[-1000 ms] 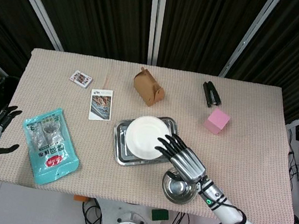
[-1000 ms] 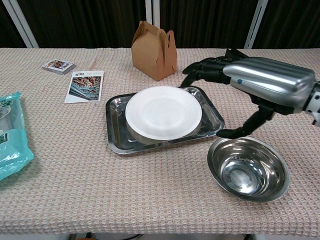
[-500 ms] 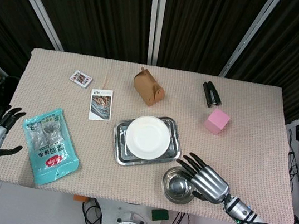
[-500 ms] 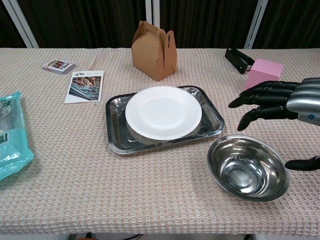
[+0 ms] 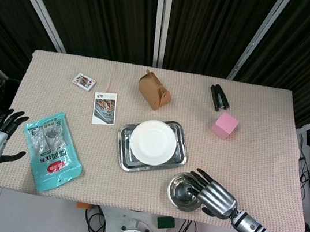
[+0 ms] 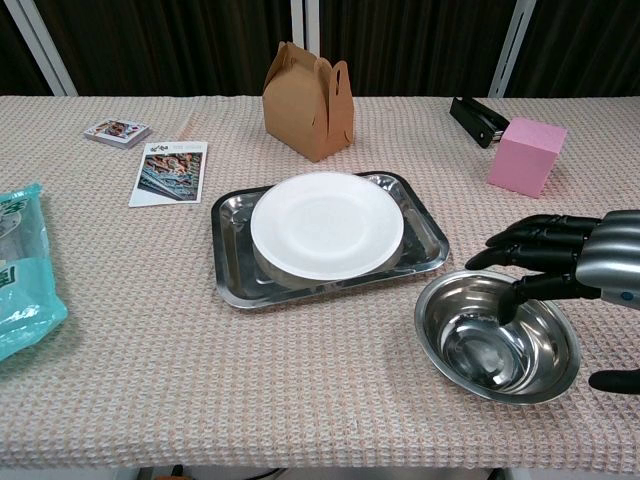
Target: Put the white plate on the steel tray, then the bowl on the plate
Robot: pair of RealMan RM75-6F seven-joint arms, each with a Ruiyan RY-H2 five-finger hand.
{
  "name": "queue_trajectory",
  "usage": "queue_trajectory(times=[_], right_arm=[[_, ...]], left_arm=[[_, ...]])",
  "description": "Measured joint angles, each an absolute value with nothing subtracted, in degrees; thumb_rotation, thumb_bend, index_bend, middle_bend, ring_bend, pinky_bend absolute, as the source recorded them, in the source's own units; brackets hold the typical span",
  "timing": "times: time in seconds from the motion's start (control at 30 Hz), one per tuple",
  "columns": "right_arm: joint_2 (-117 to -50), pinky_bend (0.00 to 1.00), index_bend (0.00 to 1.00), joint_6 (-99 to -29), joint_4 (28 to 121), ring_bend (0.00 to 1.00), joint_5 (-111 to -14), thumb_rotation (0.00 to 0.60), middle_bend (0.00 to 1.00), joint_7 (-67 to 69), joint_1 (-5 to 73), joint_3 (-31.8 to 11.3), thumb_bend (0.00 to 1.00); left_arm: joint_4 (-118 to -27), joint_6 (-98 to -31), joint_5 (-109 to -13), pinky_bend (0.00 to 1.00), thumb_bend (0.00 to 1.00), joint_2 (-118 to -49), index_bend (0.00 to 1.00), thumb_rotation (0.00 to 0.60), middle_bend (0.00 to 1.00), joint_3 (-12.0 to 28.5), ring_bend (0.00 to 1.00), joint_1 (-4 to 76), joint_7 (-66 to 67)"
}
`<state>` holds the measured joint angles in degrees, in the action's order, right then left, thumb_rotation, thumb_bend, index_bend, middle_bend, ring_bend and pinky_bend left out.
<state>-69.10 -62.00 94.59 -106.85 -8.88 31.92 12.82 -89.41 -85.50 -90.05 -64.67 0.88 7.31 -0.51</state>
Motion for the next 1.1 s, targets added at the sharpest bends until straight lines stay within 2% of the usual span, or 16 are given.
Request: queue_trajectory(times=[0.4,0.8,0.93,1.1], right_arm=[[-73.8,0.00,0.43,-62.0,90.1,0.00,-109.0,0.600,0.05,-14.6,30.9,11.8,0.23],[-78.4,0.00,0.63,-64.2,84.2,0.00,-111.6,0.600,0.10,-14.1,30.6,11.4,0.37],[-78.5,0.00,0.71,-65.1,84.1,0.00,-111.8,0.600,0.12,-14.0,30.5,11.3,0.46],[-78.6,0.00,0.76,-68.3,83.6,0.00,-112.8,0.600,0.12,-13.4,30.2,10.8,0.48]], left_arm=[[-88.7,-85.1,-89.5,0.13,0.02,-64.9,0.17,0.599,0.13,0.9,0.07,7.2,-1.2],[-88.6,-85.8,-89.3,0.13,0.02,-64.7,0.18,0.599,0.13,1.1,0.07,6.8,-1.1],[-88.6,-86.0,-89.0,0.13,0.02,-64.6,0.18,0.598,0.13,1.3,0.07,6.7,-1.3],[-88.5,-86.1,-89.0,0.13,0.02,-64.6,0.18,0.599,0.13,1.4,0.07,6.6,-1.4]])
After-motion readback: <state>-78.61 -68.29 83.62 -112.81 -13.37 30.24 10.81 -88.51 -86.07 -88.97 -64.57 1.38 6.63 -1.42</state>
